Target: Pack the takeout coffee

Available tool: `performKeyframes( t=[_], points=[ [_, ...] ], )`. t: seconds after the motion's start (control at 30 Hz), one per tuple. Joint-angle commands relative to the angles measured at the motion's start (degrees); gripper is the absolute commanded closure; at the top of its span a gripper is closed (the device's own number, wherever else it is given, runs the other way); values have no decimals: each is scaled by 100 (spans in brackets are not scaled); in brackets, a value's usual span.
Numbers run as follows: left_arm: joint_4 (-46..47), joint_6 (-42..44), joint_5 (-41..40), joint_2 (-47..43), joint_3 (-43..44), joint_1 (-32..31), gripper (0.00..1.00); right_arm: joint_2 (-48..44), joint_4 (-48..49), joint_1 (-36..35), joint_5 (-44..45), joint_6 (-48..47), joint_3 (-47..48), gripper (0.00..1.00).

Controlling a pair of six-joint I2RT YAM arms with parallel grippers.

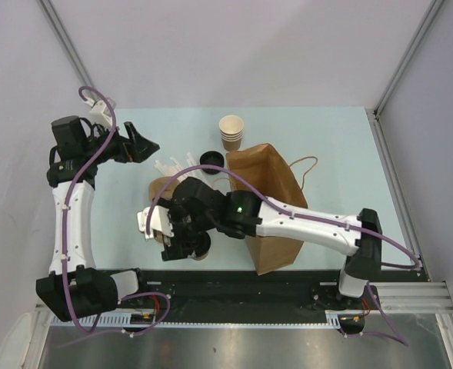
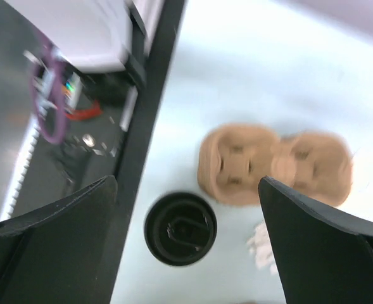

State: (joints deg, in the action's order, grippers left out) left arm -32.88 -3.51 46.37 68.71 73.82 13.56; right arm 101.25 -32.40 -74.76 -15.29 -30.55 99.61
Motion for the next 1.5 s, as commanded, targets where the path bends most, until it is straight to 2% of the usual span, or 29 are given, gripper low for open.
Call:
performKeyframes(
  t=[0.0,0.2,0.23,0.43,0.53,0.57,0.63,0.8,0.93,1.1,1.3,1.33,1.43,1.47],
  points=[
    [-235,271,223,-173,62,50,0,-518,497,-223,-510,-180,461,0],
    [-526,499,443,-252,-210,59,0,-651,894,-153,-212,-215,1437,0],
    [-570,526,452,-279,-245,50,0,-642,859,-5,-150,-180,1847,0],
    [-1061,1001,522,-261,-149,-73,0,-554,8,663,605,-487,3098,0],
    [-1194,1282,522,-314,-131,-213,1,-606,-422,1392,852,-226,3599,0],
    [-1229,1439,514,-314,-183,-240,0,-633,-555,1873,861,-146,3713,0],
    [-1361,1589,435,-279,-210,-327,0,-799,-941,2402,765,65,3680,0],
    [-1703,1994,163,-200,-70,-573,0,-897,-2136,4141,-463,-161,3285,0],
    [-2274,2222,-40,124,404,-995,0,-458,-3698,4715,-1045,-890,3625,1],
    [-2530,2504,-15,415,572,-1207,1,298,-4984,4822,-1484,-1585,4013,1],
    [-2231,2460,-49,231,440,-1303,0,614,-5109,4813,-1688,-2051,3723,3],
    [-2257,2512,-40,240,414,-1469,0,667,-5118,4796,-1705,-2104,3732,4],
    [-2319,2592,-93,266,361,-1488,1,826,-5197,4725,-1688,-2288,3715,12],
    [-2328,2636,-84,275,352,-1488,0,852,-5232,4716,-1697,-2341,3688,19]
  ],
)
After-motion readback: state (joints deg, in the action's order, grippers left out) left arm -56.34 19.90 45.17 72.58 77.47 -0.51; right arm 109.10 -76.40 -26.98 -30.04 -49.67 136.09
